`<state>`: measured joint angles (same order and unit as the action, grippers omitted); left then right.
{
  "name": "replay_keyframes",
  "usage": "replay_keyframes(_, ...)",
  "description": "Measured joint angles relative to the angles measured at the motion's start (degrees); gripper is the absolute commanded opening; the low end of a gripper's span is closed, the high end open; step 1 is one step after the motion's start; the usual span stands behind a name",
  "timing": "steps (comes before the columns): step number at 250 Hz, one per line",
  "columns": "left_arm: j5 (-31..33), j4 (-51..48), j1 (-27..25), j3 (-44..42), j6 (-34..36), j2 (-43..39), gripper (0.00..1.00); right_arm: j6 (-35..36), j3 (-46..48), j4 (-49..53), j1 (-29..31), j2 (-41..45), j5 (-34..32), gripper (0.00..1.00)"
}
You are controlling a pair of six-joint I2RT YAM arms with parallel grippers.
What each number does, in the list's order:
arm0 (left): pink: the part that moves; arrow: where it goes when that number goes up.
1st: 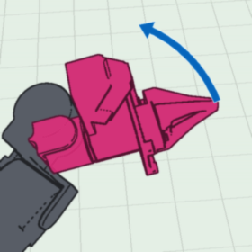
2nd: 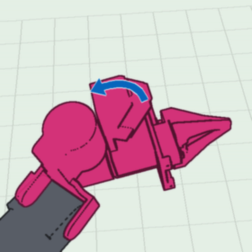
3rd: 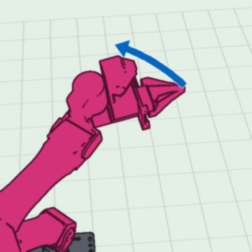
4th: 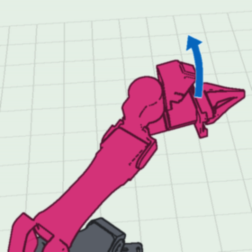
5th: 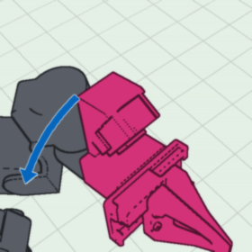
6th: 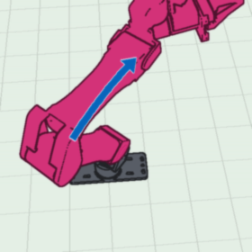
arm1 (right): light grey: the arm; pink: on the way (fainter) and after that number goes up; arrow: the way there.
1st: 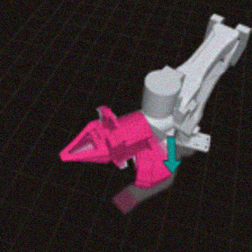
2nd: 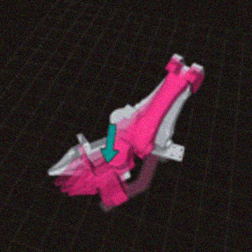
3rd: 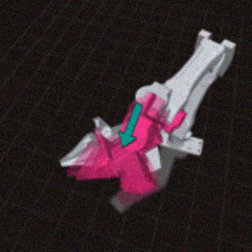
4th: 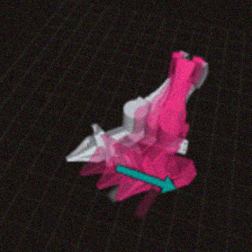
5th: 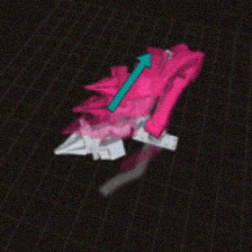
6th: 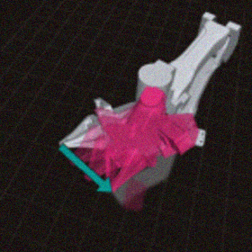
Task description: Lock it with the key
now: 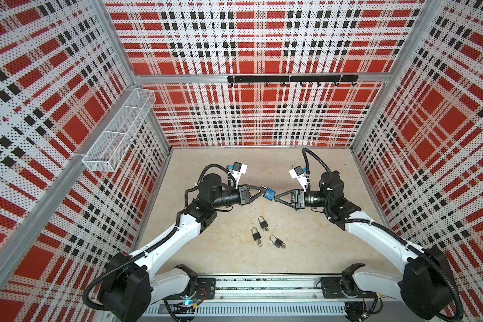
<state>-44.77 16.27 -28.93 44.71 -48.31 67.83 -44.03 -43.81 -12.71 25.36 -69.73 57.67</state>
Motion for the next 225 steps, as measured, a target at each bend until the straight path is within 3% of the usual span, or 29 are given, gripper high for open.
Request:
replay_keyframes(16, 0.2, -0.2, 0.0, -0.2, -0.3, -0.1, 0.00, -0.1, 0.0, -1.0, -0.2, 0.0, 0.9, 0.00)
replay_keyframes(225, -4.1, 0.9, 5.1, -0.8, -3.3, -1.0, 0.00, -3.6, 3.3, -10.4, -0.7, 0.1, 2.2, 0.00)
